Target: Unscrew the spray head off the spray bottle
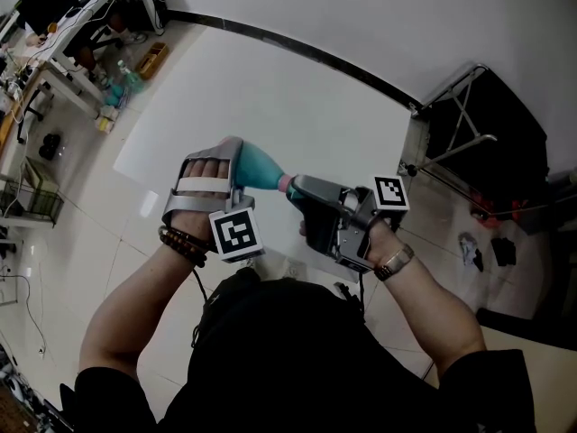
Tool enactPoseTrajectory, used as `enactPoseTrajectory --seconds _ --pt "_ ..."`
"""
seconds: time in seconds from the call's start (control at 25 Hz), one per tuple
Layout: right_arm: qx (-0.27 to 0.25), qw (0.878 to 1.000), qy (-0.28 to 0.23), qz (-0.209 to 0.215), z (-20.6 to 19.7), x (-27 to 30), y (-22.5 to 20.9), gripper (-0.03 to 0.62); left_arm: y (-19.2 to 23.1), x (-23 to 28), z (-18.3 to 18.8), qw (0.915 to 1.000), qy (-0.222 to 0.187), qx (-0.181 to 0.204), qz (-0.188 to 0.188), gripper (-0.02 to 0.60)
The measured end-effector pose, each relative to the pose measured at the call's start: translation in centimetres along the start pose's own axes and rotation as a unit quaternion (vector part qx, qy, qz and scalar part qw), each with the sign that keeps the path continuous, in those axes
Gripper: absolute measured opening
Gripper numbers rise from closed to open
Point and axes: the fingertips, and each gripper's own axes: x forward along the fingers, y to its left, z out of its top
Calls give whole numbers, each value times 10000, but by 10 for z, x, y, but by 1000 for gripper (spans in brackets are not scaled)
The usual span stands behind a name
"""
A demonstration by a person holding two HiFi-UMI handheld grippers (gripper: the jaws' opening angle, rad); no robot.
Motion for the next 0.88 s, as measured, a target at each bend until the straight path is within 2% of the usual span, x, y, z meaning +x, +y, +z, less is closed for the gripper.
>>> enactPoseTrajectory --seconds 0.12,0.2,0.24,0.28,0.44,0.56,0.64,0.72,0.88 --pt "-141 9997 21 -175 -1 -1 -2 179 1 0 0 9998 91 147 73 414" --pt "-418 9983 79 -400 -2 -3 -3 164 1 0 -1 9998 139 148 44 414" --pt "-639 9963 135 -562 -3 -4 -5 143 0 0 -2 9998 151 113 14 414" --pt "-894 9931 203 -736 -4 -6 -7 86 -1 1 -2 9999 154 75 -13 416" --pt "-1868 9728 537 -1259 -6 -7 -6 83 -7 1 0 9998 119 -29 -185 416" --pt "-2481 9529 773 -1560 -9 -7 -3 80 -13 0 1 9992 76 -113 -371 416" --pt "-2981 9308 916 -1908 -10 -9 -4 78 -17 0 2 9984 41 -216 -527 416" --pt "-3683 8960 1117 -2214 -10 -11 -3 77 -22 -1 2 9967 26 -311 -744 416" --pt "-5105 7998 1539 -2756 -6 -17 1 76 -31 -1 -1 9923 29 -418 -1167 414"
